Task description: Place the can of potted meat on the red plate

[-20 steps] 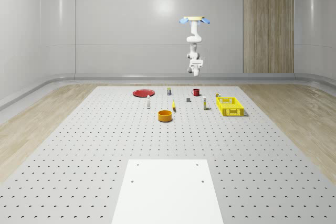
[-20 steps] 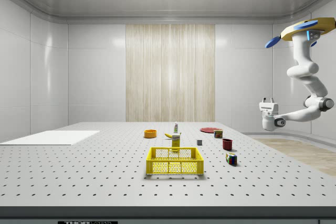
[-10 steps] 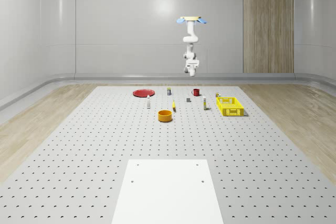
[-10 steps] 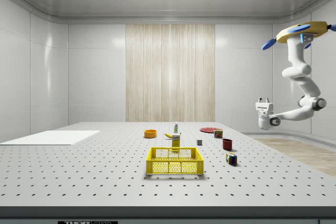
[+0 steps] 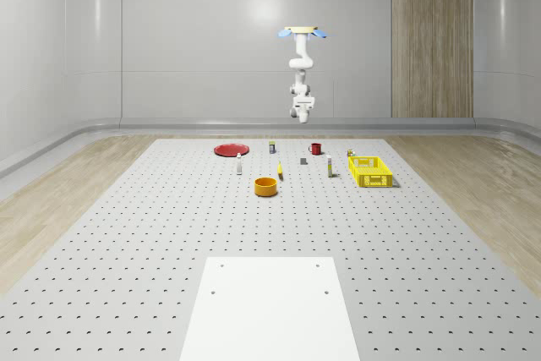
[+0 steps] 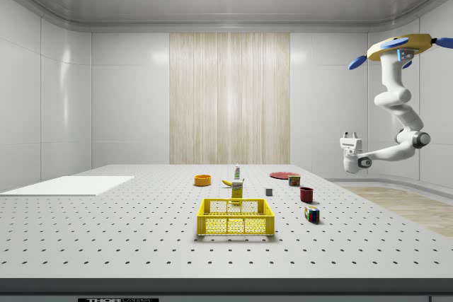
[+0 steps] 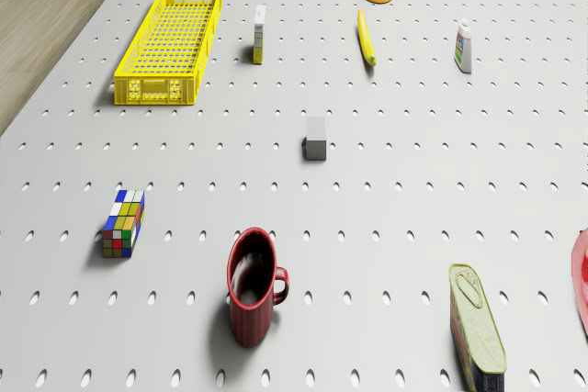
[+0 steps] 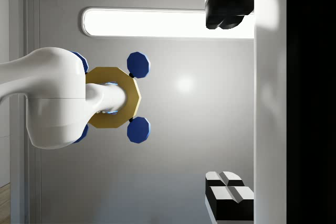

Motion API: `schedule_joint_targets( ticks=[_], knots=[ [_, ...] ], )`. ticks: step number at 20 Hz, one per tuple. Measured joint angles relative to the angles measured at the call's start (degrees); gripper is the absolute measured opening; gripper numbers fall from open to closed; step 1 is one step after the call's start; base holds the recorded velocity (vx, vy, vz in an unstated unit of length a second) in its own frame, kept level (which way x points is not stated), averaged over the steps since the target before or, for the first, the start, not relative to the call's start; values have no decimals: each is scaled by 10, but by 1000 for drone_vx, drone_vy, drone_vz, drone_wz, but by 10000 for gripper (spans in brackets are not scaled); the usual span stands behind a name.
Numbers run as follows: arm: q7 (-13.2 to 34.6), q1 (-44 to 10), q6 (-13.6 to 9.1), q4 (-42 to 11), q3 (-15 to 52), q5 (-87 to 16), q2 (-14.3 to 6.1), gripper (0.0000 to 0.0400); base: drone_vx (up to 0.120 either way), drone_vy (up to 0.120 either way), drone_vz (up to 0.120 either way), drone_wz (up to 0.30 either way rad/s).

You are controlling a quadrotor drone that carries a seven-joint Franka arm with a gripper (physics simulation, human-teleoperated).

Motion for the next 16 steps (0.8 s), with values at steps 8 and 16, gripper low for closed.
schedule_joint_targets(
  ticks=[8, 16],
  knots=[
    [1, -2, 3, -2, 5, -7, -2, 400, 0, -120, 0, 0],
    [4, -8, 7, -6, 25, -34, -5, 400, 0, -120, 0, 0]
  ],
)
